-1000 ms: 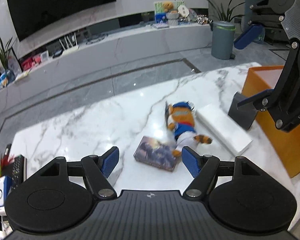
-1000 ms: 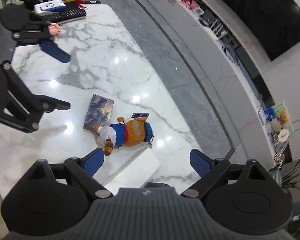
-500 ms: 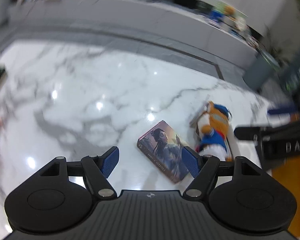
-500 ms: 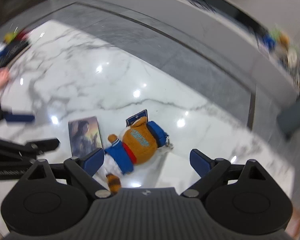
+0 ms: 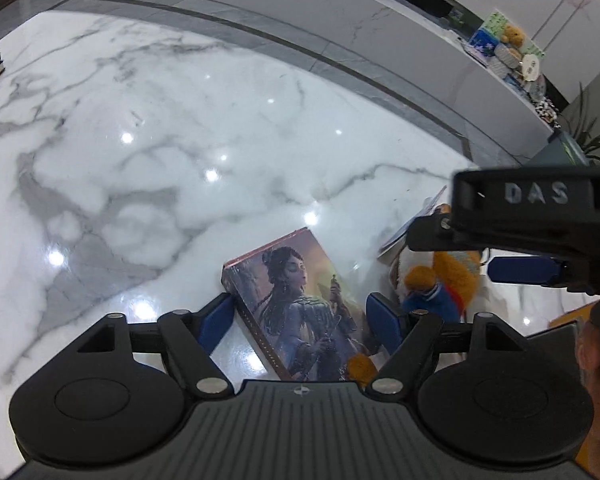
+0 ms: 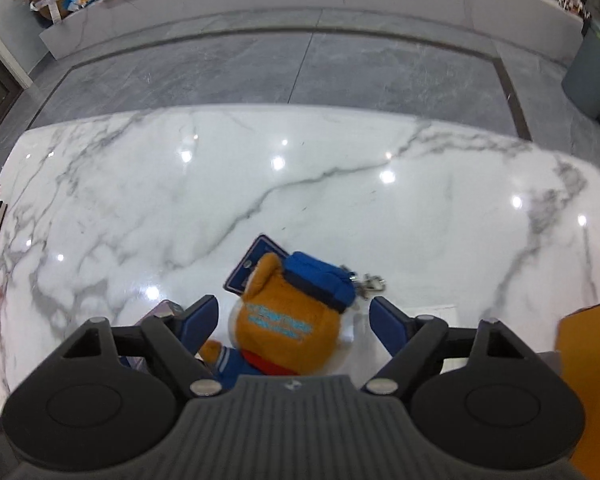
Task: Organize objects
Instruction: 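Grasp the book with the left tool while the right tool grasps the orange plush keychain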
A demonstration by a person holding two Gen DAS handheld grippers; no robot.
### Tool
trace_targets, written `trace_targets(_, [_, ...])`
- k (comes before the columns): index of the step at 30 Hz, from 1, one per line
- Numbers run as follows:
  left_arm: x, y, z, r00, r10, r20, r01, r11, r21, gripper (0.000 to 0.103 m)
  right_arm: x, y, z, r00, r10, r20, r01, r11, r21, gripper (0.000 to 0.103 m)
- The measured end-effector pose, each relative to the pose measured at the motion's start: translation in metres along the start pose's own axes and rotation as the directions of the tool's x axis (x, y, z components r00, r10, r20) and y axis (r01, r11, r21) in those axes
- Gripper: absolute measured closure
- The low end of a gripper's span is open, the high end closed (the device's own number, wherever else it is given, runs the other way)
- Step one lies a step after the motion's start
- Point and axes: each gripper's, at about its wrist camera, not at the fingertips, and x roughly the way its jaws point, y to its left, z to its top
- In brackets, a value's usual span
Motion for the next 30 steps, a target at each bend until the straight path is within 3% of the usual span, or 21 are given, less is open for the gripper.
trace_targets(2, [0.000,-0.003,-0.002,1.000,0.010,0.019,-0.010,1.000,0.020,0.013,0.009,0.004,0.001,1.000,-0.003,-0.018,0.003,1.000,0.011,0.023])
trace_targets(4, [0.000,-0.007,-0.005,0.999,0.018,0.035,-0.019,0.999,0.047,0.013,0.019,0.009,-0.001,0.999,-0.030,-0.040,0.031,1.000,0.005,0.033])
trace_targets(8, [-0.004,-0.005,-0.009,0.999,-0.012,0.046,0.008,0.997,0.080,0.013,0.028,0.011,-0.009,0.998,-0.035,-0.045,0.035,0.999,-0.006,0.036])
trace_targets(10, [-0.007,-0.002,-0.011,0.998,-0.041,0.039,0.037,0.994,0.101,0.017,0.027,0.012,-0.012,0.999,-0.035,-0.034,0.034,0.999,-0.020,0.037])
trace_targets(15, [-0.017,0.018,-0.021,0.991,-0.137,-0.004,0.137,0.987,0.083,0.044,0.021,0.015,-0.023,0.999,-0.035,-0.036,0.032,0.996,-0.084,0.038])
trace_targets(19, [-0.024,0.033,-0.027,0.989,-0.149,-0.012,0.150,0.987,0.059,0.045,0.016,0.018,-0.034,0.999,-0.039,-0.029,0.035,0.990,-0.140,0.038])
trace_targets(22, [-0.025,0.038,-0.025,0.990,-0.139,-0.007,0.139,0.990,0.007,0.043,0.013,0.019,-0.042,0.999,-0.032,-0.022,0.028,0.986,-0.162,0.038])
trace_targets(23, [-0.024,0.039,-0.023,0.991,-0.136,-0.007,0.136,0.990,-0.031,0.035,0.012,0.018,-0.043,0.999,-0.031,-0.019,0.027,0.987,-0.158,0.038])
trace_targets(24, [-0.023,0.039,-0.020,0.990,-0.140,-0.009,0.139,0.987,-0.075,0.021,0.011,0.016,-0.043,1.000,-0.028,-0.015,0.025,0.989,-0.145,0.039])
trace_targets(25, [-0.021,0.038,-0.016,0.989,-0.145,-0.009,0.144,0.983,-0.111,0.018,0.012,0.013,-0.043,1.000,-0.025,-0.011,0.024,0.992,-0.127,0.039])
trace_targets(30, [-0.006,0.031,-0.001,0.995,-0.091,0.041,0.097,0.980,-0.175,0.015,0.009,-0.011,-0.042,1.000,0.030,0.005,-0.029,0.999,-0.030,0.039])
